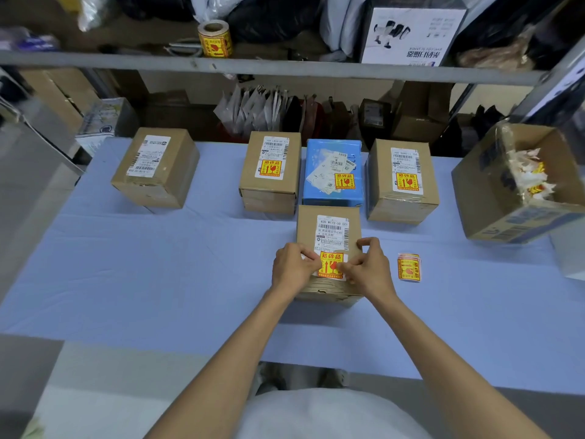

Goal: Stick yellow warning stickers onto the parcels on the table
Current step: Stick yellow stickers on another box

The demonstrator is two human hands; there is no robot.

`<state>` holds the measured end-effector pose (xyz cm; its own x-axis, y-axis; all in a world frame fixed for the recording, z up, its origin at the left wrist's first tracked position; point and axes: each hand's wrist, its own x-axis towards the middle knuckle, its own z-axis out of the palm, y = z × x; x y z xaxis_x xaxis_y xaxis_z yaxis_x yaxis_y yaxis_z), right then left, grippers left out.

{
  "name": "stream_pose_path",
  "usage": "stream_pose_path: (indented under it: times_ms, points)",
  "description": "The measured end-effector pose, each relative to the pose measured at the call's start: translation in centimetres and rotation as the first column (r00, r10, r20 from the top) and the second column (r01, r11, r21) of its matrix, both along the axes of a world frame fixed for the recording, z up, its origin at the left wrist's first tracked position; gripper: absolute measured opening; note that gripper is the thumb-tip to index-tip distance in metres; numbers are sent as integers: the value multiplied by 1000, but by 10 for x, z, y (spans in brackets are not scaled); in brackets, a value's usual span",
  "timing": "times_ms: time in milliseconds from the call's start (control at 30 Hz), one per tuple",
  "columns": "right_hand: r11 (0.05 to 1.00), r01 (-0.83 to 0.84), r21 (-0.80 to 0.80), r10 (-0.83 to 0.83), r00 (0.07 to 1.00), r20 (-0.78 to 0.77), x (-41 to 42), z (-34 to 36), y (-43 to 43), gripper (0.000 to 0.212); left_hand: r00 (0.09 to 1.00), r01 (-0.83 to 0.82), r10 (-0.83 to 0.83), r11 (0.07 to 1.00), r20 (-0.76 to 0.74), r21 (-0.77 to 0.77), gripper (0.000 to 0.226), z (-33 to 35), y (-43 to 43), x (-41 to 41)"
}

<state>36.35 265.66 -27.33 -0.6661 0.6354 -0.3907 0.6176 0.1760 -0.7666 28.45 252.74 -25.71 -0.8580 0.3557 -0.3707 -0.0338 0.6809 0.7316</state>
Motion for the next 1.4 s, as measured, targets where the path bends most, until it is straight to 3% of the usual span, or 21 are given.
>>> stream_pose_path:
  times_ms: [233,367,500,567,700,767,900,1067,1200,1300,1400]
  points:
    - [990,-50,129,41,997,67,-5,-1,0,56,999,6,-10,992,-38,-126,7,4,7,1]
    - [930,-156,333,78,968,237,-3,9,3,54,996,33,-46,983,-71,-182,14,3,8,-1]
    - [961,-52,271,5,986,169,-8,13,6,61,995,-9,-11,982,-102,-189,41,0,7,-1]
    - [955,-88,282,35,981,190,-11,10,5,59,997,-31,18,983,-74,-181,39,-1,9,-2]
    - [974,-91,206,59,986,155,-15,6,15,33,990,-106,114,989,82,-101,26,-3,8,-14]
    - [982,-91,164,68,987,143,-14,8,20,34,987,-113,119,991,107,-67,22,-5,7,-17]
    - [955,-231,185,199,964,179,-6,11,11,66,1000,12,-12,999,-3,49,16,-8,-1,-11]
    - [975,-216,60,210,974,86,3,13,20,55,969,248,-248,964,-6,92,30,-11,-19,-15]
    - [910,-342,233,292,929,226,-3,15,5,71,961,273,-274,961,28,42,38,-3,-15,-16]
    - [924,-315,216,273,940,204,-10,13,7,44,958,286,-286,958,14,6,30,-1,-9,-21]
    - [940,-266,211,242,961,135,-18,24,11,25,932,332,-340,940,126,81,33,4,-6,-29]
